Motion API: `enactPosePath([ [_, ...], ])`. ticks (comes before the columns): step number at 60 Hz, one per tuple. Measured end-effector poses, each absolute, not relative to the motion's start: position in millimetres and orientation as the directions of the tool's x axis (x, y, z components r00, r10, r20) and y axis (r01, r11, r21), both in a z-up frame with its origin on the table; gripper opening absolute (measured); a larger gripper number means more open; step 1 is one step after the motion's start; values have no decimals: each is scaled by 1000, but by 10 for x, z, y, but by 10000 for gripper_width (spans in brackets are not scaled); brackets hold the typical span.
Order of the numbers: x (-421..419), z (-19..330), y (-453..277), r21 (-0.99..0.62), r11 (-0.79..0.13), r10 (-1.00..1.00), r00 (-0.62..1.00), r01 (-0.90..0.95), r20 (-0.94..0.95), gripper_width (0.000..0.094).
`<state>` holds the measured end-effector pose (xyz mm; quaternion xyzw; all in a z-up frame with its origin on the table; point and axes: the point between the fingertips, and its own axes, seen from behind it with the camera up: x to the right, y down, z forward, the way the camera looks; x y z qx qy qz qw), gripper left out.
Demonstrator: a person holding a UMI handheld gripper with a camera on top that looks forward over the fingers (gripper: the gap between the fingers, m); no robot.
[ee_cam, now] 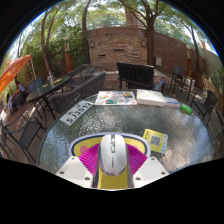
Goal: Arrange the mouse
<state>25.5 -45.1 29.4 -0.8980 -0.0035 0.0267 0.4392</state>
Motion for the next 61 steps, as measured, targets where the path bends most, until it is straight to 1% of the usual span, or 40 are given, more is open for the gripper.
enactPosePath([
  [5,146,36,-482,-752,-659,48,997,-8,-53,475],
  [6,163,-85,-487,-743,-670,50,997,-6,-54,485],
  [7,135,-132,-555,-738,-675,46,998,-6,-51,498],
  [9,150,-124,-593,-738,-674,37,999,-2,-37,533],
  [10,158,-98,-603,-741,-671,35,999,2,-29,570],
  [11,167,-65,-612,-744,-668,34,999,9,-19,628],
  [14,194,106,-635,-753,-658,46,999,27,-5,851],
  [15,195,167,-664,-759,-650,46,999,31,1,863],
  [17,187,307,-723,-767,-641,44,999,33,7,830],
  [19,209,510,-750,-769,-638,39,999,33,11,834],
  [22,201,710,-873,-772,-635,33,999,32,15,863],
  [29,164,1226,-1229,-777,-629,26,999,38,28,860],
  [34,135,1524,-1459,-777,-628,22,999,47,42,863],
  [39,97,1725,-1722,-773,-632,18,999,50,50,861],
  [49,81,1915,-2073,-775,-630,13,998,60,66,858],
  [61,69,1864,-2292,-761,-647,12,998,54,60,860],
])
